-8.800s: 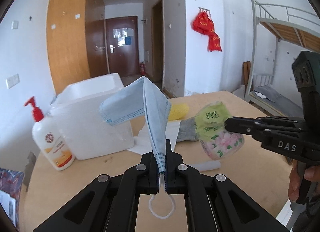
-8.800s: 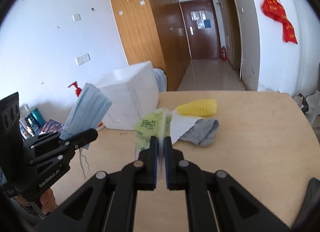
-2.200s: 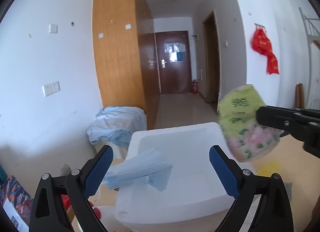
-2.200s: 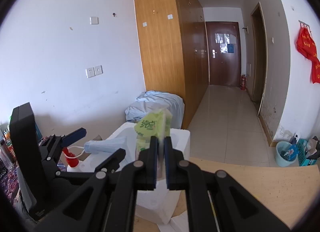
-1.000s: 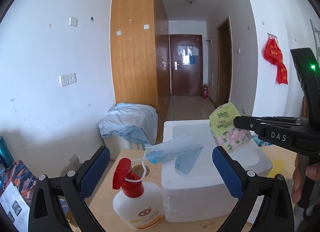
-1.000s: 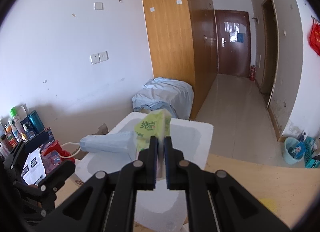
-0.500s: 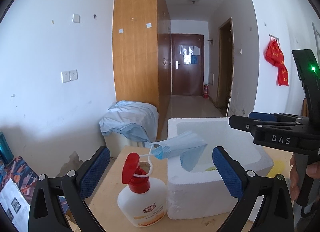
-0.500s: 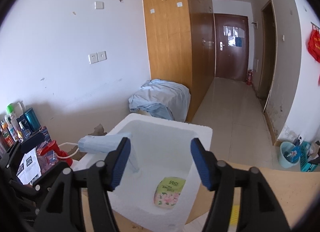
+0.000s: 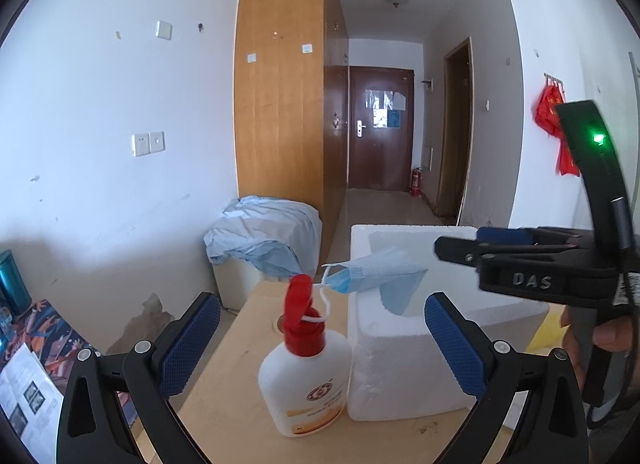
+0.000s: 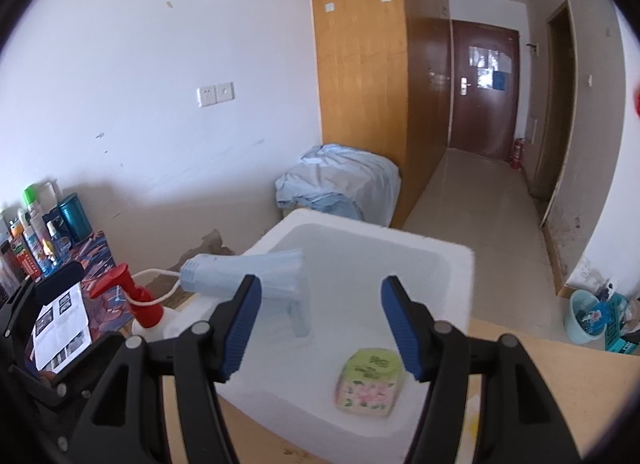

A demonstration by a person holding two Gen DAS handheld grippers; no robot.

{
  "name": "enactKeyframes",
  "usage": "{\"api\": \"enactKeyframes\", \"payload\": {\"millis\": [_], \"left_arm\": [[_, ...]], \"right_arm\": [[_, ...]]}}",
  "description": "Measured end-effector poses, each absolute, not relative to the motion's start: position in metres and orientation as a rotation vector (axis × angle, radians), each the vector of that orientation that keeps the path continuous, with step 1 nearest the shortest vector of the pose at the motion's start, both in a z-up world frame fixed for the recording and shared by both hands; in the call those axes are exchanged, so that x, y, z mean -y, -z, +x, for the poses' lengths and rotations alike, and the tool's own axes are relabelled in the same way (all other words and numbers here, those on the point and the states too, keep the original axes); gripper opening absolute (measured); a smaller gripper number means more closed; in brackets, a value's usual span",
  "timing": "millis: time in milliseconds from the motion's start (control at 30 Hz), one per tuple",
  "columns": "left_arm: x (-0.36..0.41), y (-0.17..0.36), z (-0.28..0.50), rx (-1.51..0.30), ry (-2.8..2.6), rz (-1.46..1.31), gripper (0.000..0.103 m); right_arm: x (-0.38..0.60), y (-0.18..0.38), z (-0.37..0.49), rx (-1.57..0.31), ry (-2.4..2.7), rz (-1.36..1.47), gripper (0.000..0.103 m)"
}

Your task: Organize soft objects

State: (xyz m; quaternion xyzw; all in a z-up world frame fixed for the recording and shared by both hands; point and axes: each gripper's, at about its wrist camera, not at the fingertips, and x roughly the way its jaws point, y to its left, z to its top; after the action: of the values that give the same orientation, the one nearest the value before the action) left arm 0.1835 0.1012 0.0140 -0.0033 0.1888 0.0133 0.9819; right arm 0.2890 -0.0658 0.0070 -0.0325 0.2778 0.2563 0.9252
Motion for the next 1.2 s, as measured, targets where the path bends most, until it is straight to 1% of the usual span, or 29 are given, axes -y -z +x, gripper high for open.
{"api": "enactKeyframes", "payload": {"millis": [500, 867, 900, 933, 1033, 1067, 1133, 1167, 1200], "left_arm": [[-0.111, -0.010, 0.176, -0.369, -0.022, -0.008, 0.102], [-0.120, -0.010, 0.174, -0.359, -0.023, -0.024, 0.102], [-0.120, -0.010, 0.174, -0.359, -0.022, -0.021, 0.102], [-0.119, -0.010, 0.174, -0.361, -0.019, -0.020, 0.102], [-0.118, -0.009, 0.176, -0.363, -0.016, -0.016, 0.102], [-0.118, -0.009, 0.176, -0.364, -0.021, -0.013, 0.102], [-0.118, -0.009, 0.176, -0.362, -0.022, -0.013, 0.102], [-0.117, -0.009, 0.176, -0.362, -0.023, -0.011, 0.102], [-0.117, -0.008, 0.176, -0.361, -0.026, -0.011, 0.102]], "right_arm": [[0.034, 0.003, 0.306, -0.652, -0.615, -0.030, 0.067], [0.041, 0.012, 0.320, -0.711, -0.639, 0.095, 0.066], [0.042, 0.013, 0.320, -0.713, -0.640, 0.100, 0.065], [0.043, 0.013, 0.320, -0.714, -0.643, 0.104, 0.057], [0.044, 0.013, 0.322, -0.734, -0.644, 0.106, 0.043], [0.044, 0.013, 0.323, -0.737, -0.656, 0.114, 0.040], [0.045, 0.012, 0.324, -0.731, -0.656, 0.126, 0.027], [0.045, 0.011, 0.323, -0.726, -0.655, 0.126, 0.023], [0.046, 0.011, 0.324, -0.721, -0.649, 0.130, 0.015]]}}
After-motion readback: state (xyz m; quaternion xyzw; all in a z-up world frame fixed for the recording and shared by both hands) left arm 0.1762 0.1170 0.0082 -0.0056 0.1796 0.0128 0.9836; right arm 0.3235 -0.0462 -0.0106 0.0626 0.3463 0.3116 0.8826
